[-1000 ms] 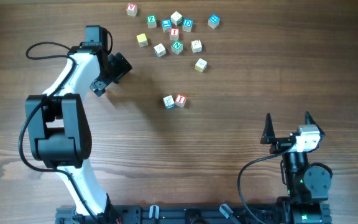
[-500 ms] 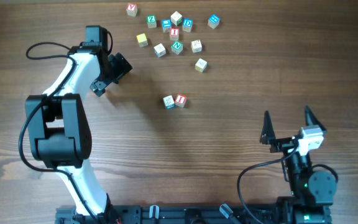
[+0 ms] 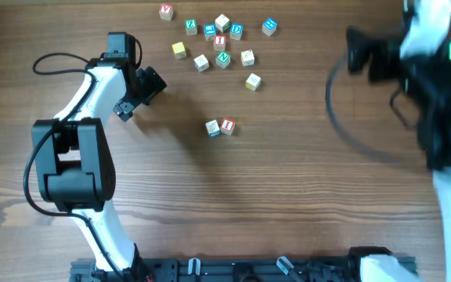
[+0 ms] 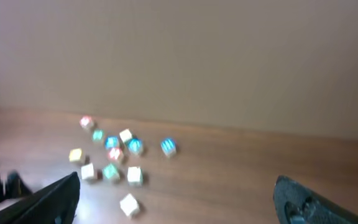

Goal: Form a circle
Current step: 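Reach the right gripper forward to the block cluster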

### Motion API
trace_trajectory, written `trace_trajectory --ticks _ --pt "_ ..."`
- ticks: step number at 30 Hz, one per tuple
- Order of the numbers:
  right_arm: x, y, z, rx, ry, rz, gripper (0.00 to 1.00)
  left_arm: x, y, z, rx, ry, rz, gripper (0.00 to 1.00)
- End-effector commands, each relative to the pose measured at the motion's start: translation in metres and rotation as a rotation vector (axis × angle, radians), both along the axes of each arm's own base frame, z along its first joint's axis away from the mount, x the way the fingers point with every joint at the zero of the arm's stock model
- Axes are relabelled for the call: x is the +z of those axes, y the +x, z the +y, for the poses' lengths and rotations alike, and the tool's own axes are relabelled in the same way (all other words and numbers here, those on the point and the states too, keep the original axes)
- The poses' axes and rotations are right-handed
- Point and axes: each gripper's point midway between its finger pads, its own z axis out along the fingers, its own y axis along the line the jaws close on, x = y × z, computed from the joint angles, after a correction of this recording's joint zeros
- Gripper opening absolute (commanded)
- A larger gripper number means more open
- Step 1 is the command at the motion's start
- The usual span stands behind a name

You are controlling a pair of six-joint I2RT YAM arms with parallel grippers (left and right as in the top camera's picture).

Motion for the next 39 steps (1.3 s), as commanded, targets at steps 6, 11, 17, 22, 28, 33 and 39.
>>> trace_trajectory --ticks 6,11,17,22,28,33,39 --pt "-0.087 0.108 0.046 0.121 0.232 0.353 1.00 -0.001 0.003 0.003 0.007 0.012 -0.002 1.00" --pt "-0.186 0.127 0.086 0.153 0.216 0.561 1.00 -0.001 0.002 0.003 0.007 0.012 -0.001 1.00" --pt "-0.272 0.125 0.149 0.229 0.156 0.698 1.00 -0.001 0.003 0.002 0.006 0.012 -0.005 1.00" --pt "-0.314 0.111 0.182 0.129 0.264 0.857 0.95 -0.001 0.003 0.002 0.006 0.012 -0.005 1.00" --pt "-0.343 0.105 0.142 -0.396 0.122 0.835 0.70 -0.001 0.003 0.002 0.006 0.012 -0.005 1.00" --pt "-0.353 0.097 0.157 -0.434 0.071 0.813 0.61 -0.001 0.003 0.002 0.006 0.012 -0.005 1.00" --pt "-0.373 0.091 0.159 -0.450 0.061 0.856 0.61 -0.001 0.003 0.002 0.006 0.012 -0.005 1.00"
